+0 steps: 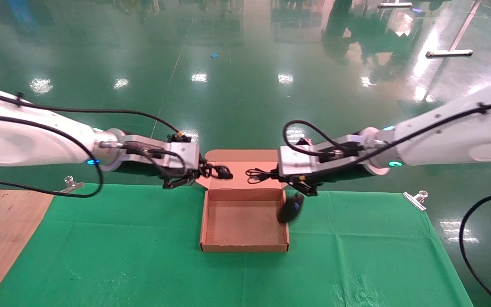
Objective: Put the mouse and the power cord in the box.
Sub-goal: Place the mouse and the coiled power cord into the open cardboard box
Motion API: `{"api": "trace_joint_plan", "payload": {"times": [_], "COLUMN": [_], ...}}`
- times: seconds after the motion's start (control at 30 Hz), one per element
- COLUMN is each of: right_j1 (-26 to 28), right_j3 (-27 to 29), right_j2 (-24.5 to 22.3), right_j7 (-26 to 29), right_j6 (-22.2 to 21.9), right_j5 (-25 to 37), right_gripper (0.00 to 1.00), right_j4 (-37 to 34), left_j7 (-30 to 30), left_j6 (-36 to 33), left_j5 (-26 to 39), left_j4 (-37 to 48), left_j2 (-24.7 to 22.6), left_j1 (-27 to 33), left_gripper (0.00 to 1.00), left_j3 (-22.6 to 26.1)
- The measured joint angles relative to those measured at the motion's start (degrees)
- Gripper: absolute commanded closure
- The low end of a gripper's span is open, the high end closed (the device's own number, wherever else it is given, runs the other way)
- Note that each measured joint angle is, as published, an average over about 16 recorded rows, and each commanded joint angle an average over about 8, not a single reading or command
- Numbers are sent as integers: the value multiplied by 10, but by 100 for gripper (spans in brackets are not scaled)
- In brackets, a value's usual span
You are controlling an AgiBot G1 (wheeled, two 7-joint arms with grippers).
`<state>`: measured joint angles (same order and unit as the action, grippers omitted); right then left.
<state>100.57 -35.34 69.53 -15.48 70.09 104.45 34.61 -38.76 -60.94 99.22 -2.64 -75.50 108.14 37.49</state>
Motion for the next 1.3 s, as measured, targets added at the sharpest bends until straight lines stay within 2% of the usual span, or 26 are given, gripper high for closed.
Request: {"api": "trace_joint_plan", "payload": {"times": [0.23, 0.47, 0.83, 1.03, 1.2, 1.23, 1.3], "right_j1": [26, 46, 57, 58, 57, 57, 56], "right_j3": [1, 10, 27, 34, 38, 39, 39], "right_j2": [40, 44, -17, -57, -84, -88, -94], "right_j7": [-49, -102, -162, -180, -191, -193, -196], "right_j6": [-29, -36, 2, 25, 36, 37, 38], "right_j5": [-2, -16, -43, -53, -57, -58, -59], "right_gripper": [100, 100, 100, 100, 100, 100, 100], "right_j4": [-94, -168, -229, -243, -250, -252, -254], "left_j7": [-8, -9, 29, 75, 129, 140, 161], "left_j6": [72, 119, 271, 336, 355, 355, 355], "left_j5": [-4, -16, -57, -86, -115, -121, -133], "left_j4": [-12, -39, -153, -220, -251, -254, -260], "left_j2": [-16, -23, -31, -33, -33, -33, -33], "left_j1": [-24, -63, -179, -235, -257, -259, -260], "left_gripper": [100, 100, 100, 100, 100, 98, 73], "left_j3": [-2, -3, 26, 81, 138, 149, 172]}}
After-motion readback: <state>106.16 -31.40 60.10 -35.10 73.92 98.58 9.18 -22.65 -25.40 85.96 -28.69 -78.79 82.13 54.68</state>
